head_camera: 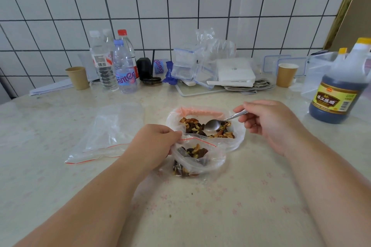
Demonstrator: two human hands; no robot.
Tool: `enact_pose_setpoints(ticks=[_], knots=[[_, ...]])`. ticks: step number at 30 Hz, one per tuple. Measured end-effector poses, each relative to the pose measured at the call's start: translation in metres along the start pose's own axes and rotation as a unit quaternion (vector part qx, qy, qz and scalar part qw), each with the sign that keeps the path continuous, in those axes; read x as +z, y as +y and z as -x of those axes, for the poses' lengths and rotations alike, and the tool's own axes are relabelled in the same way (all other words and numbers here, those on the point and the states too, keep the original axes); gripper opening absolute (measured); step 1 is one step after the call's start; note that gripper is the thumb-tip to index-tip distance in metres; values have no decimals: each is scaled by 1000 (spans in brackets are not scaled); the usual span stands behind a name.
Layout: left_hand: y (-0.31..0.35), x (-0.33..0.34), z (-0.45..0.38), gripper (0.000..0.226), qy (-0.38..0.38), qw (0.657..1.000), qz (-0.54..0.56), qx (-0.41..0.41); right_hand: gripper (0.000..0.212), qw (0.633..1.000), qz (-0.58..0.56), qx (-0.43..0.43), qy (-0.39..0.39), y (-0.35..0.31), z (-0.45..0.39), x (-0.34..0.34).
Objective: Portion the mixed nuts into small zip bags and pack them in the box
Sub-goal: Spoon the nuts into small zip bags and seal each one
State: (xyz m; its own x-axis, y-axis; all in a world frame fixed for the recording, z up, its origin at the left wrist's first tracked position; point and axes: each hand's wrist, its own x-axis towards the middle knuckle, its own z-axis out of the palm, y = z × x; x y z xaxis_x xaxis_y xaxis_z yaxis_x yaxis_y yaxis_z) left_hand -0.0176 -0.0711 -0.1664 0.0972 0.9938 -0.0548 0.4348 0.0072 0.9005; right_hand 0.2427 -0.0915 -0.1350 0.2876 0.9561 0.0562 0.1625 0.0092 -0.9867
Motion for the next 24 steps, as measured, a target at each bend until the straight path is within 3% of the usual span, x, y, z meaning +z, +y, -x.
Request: enact_pose_setpoints(ticks=[10,17,20,24], knots=[[0,0,0,32,-2,1000,1,-6,14,975,214,61,13,1,-1,-2],[1,0,1,33,-2,1000,-8,-4,5,963,259,68,4,6,-4,-3],[2,-1,2,33,-11,1000,-8,-7,10,954,294,59,-6,4,-1,-1],[4,-3,1,35,-21,999,-6,-26,20,930,357,-39,71,-10,9,1]])
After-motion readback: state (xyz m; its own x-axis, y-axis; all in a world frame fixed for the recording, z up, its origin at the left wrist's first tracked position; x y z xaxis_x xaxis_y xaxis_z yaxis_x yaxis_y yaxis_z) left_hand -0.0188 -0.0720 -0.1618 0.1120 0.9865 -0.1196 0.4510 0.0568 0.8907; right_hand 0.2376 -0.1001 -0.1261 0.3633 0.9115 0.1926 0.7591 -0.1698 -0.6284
